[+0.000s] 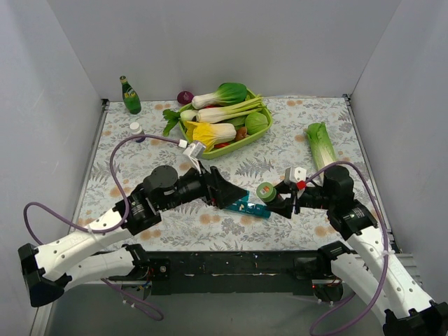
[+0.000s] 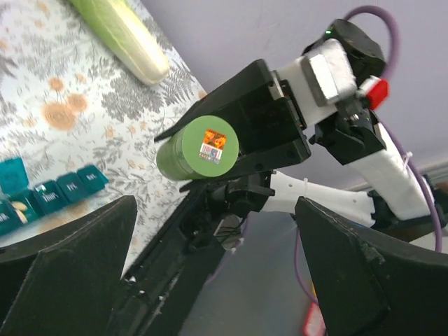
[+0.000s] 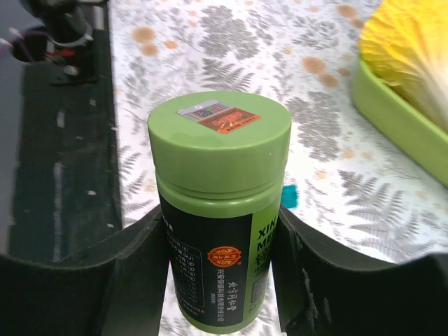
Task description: Sort the pills into containers
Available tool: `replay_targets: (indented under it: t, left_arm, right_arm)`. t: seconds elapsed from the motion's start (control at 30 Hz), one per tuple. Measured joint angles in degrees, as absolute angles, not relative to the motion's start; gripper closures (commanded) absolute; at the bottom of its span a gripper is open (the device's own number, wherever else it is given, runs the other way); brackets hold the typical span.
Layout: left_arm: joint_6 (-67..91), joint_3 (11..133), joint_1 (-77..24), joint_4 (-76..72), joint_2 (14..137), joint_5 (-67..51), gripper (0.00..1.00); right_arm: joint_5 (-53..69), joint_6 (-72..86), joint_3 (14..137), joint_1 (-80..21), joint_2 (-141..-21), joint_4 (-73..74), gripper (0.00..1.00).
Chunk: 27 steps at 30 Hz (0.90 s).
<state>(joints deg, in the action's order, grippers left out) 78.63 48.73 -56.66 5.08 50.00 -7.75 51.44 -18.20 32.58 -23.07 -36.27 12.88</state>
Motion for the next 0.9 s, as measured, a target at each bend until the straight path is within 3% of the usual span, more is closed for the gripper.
replay_targets:
  t: [0.23,0.67,0.9]
  left_arm:
    - [91.44,49.82,-56.55,7.51,56.64,-6.26,0.02]
    - [104.9,70.06,-61.3,19.62,77.49,7.38,0.02]
    - [107.33,74.17,-62.28,23.77,83.24,11.86,0.14]
  right_arm:
    - [39.94,-33.34,36.18,-23.0,-37.39,18.85,0.99]
    - [26.3,-45.67,36.64,-23.0,-37.85,20.97,0.99]
    - [25.61,-46.11,36.64,-23.16,-37.85,21.02,0.99]
